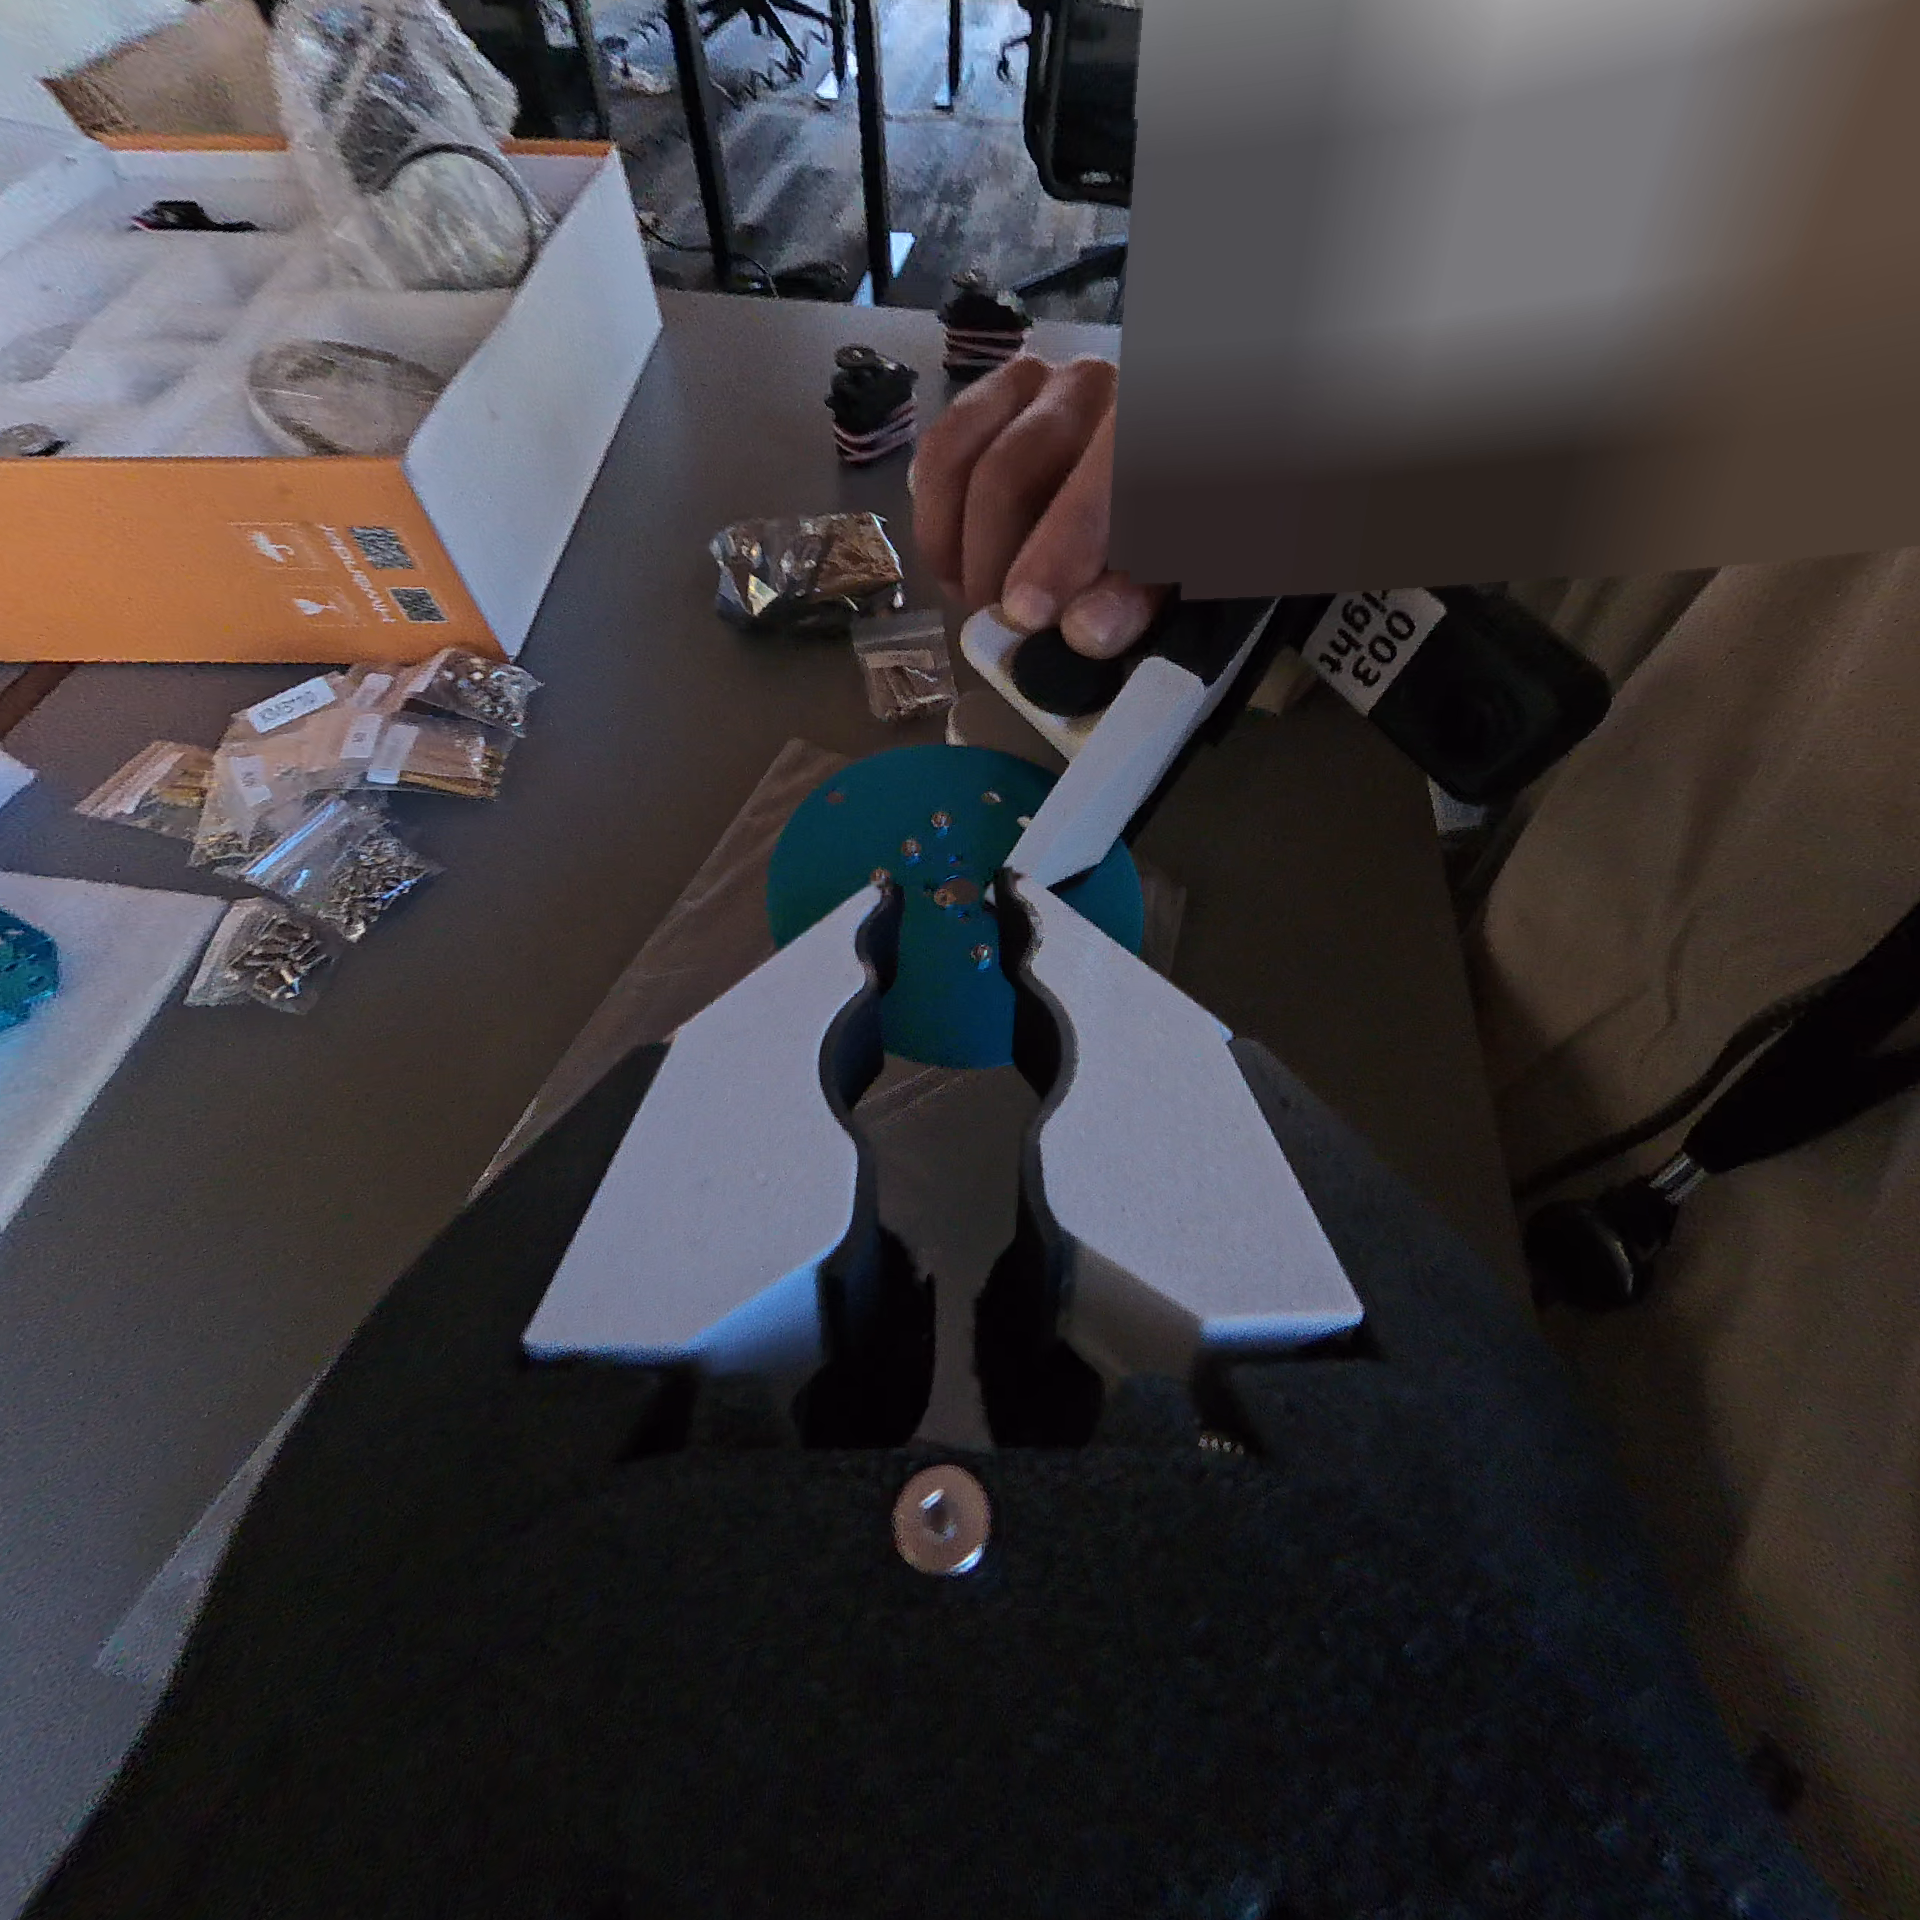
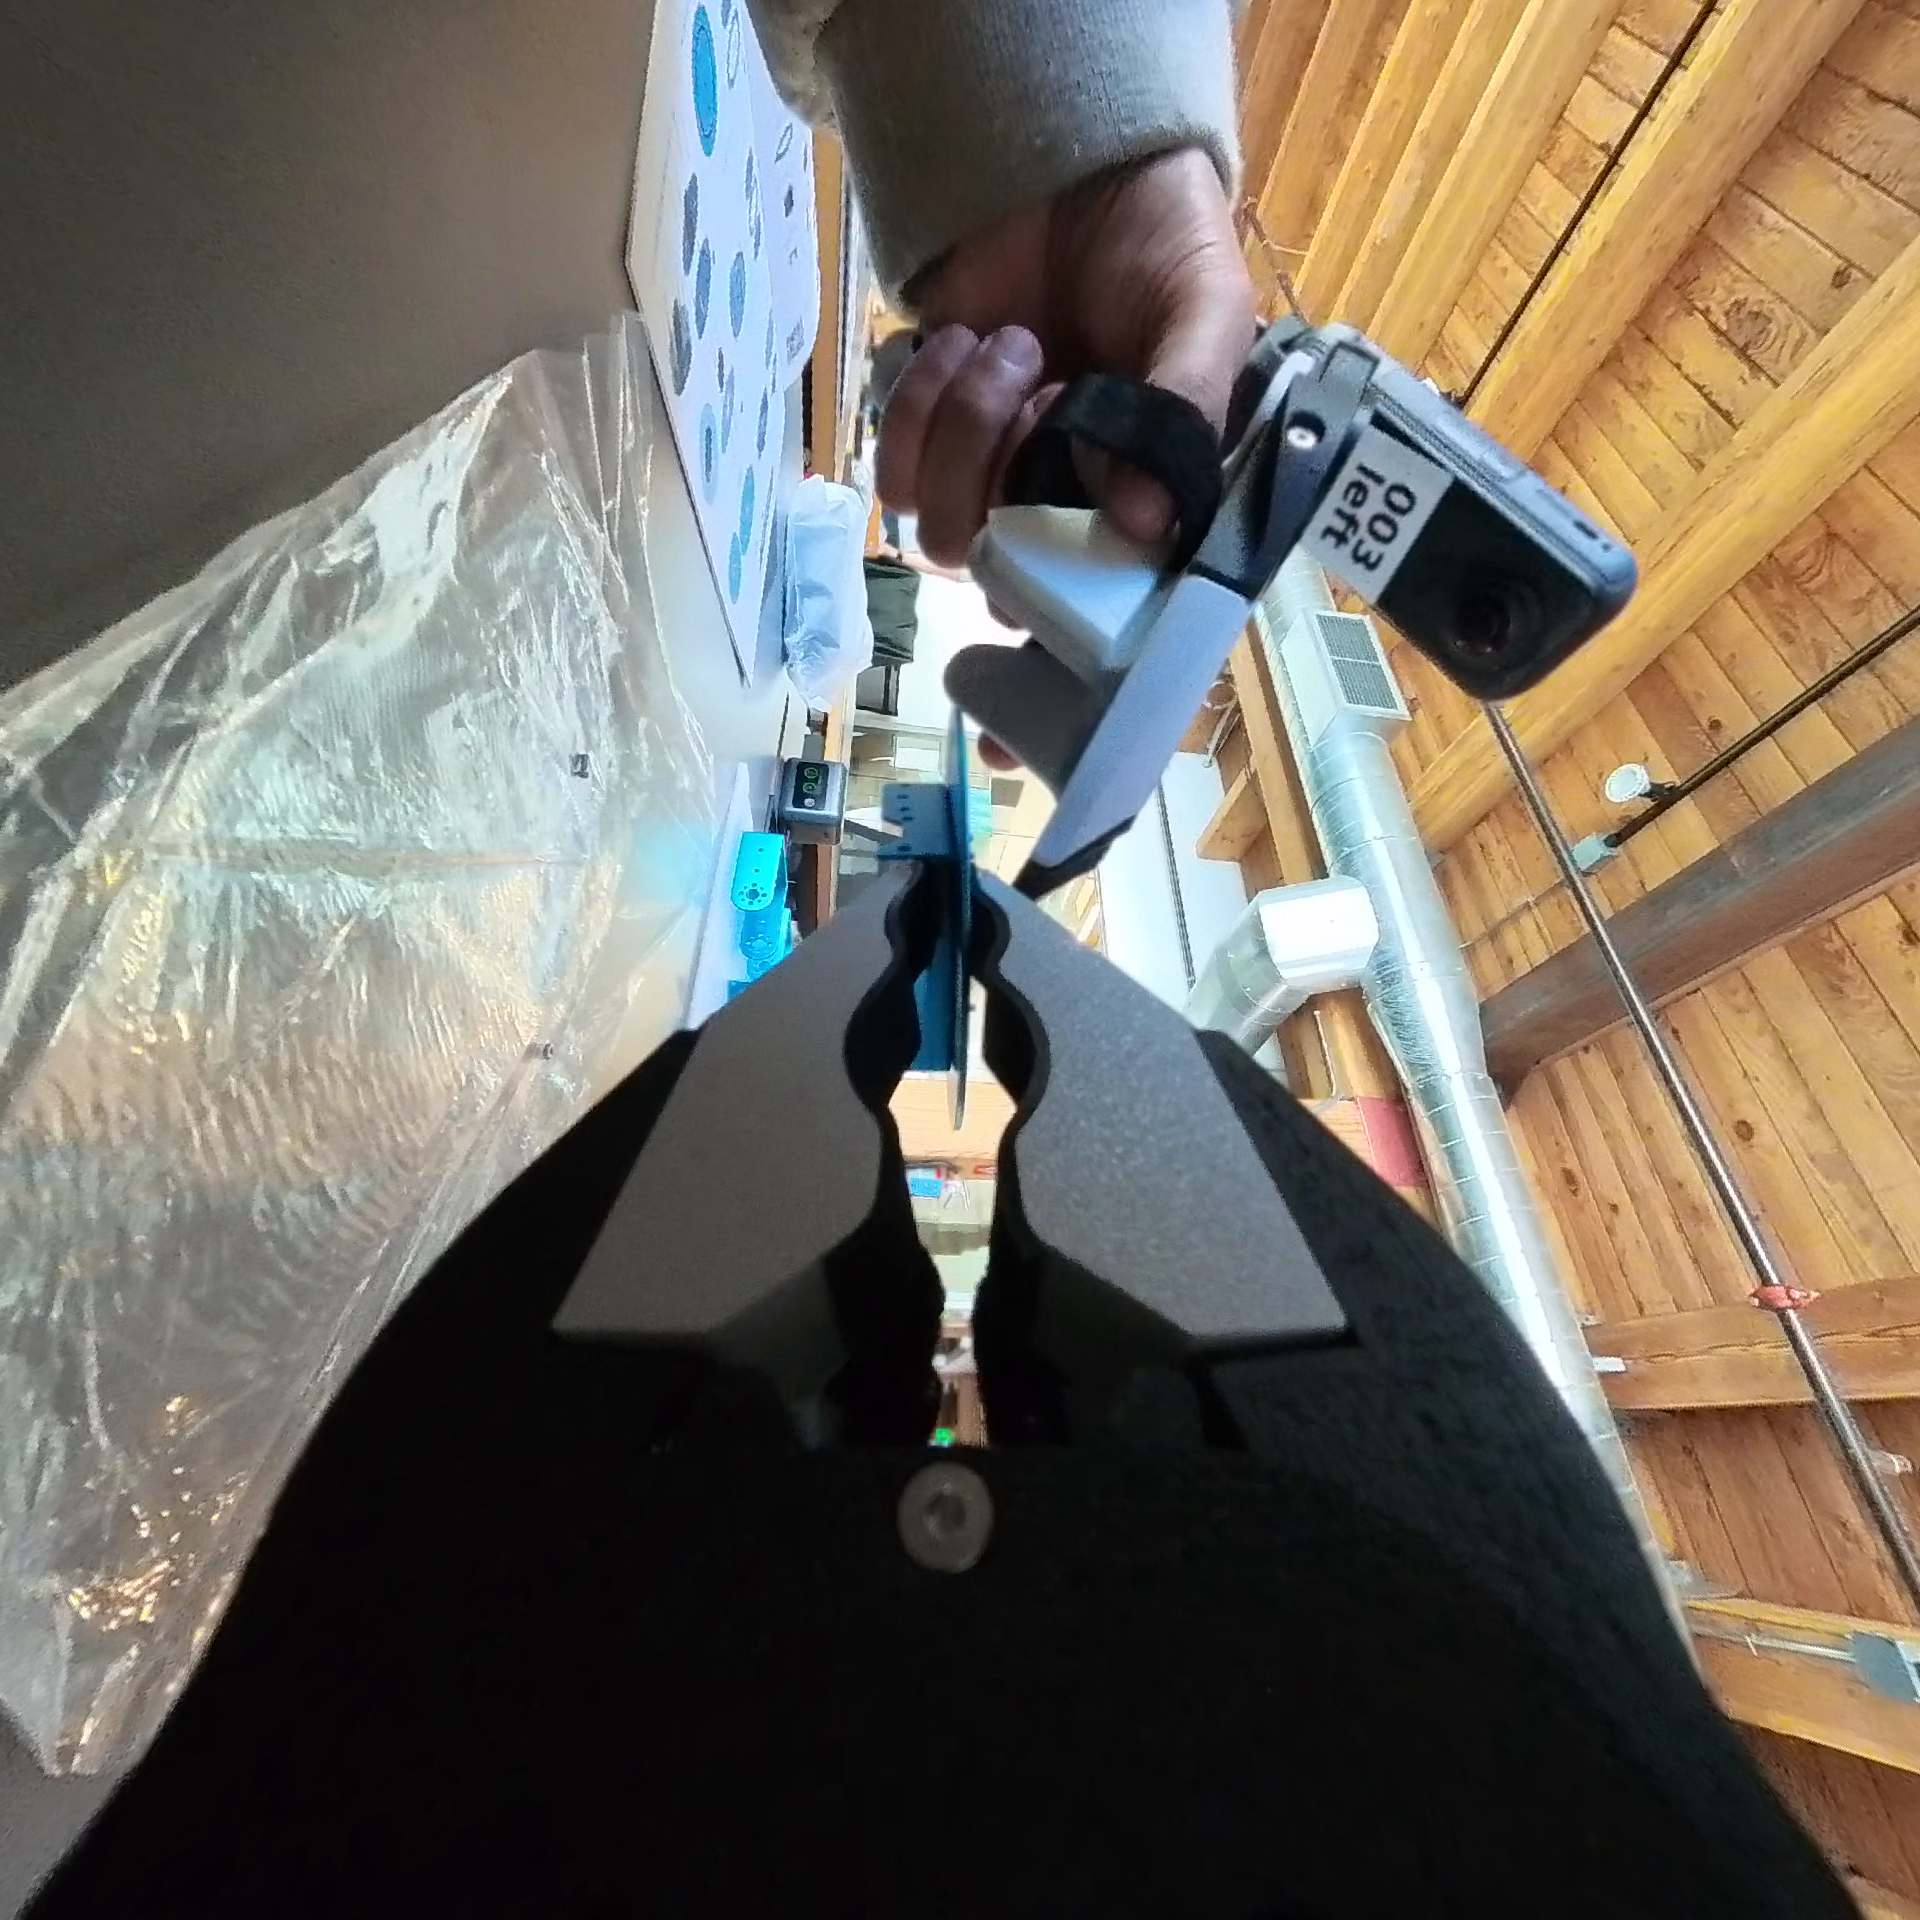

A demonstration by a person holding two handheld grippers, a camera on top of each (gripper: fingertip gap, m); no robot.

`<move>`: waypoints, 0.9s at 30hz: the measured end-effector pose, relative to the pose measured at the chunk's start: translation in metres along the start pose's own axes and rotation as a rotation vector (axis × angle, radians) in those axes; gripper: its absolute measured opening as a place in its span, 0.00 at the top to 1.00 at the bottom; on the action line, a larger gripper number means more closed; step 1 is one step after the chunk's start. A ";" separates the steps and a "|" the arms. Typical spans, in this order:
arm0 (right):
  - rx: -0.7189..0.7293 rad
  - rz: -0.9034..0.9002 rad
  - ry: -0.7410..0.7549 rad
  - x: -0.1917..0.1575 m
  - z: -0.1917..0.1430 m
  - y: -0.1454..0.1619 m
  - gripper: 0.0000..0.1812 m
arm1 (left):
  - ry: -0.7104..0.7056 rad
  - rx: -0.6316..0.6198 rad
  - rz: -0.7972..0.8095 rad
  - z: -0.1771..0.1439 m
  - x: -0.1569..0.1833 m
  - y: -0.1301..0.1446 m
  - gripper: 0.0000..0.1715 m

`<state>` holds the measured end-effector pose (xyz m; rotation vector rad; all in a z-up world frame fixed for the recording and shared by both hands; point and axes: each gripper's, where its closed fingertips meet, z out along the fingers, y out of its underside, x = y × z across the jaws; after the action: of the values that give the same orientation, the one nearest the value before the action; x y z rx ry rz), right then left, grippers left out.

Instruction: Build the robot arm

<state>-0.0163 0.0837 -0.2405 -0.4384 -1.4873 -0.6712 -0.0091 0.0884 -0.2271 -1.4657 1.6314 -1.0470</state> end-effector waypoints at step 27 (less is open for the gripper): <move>0.004 0.001 -0.073 -0.012 0.001 -0.006 0.99 | 0.068 -0.191 0.110 0.012 0.000 0.024 0.99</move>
<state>-0.0206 0.0819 -0.2526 -0.4640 -1.5567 -0.6574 -0.0083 0.0882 -0.2542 -1.4565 1.8822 -0.9093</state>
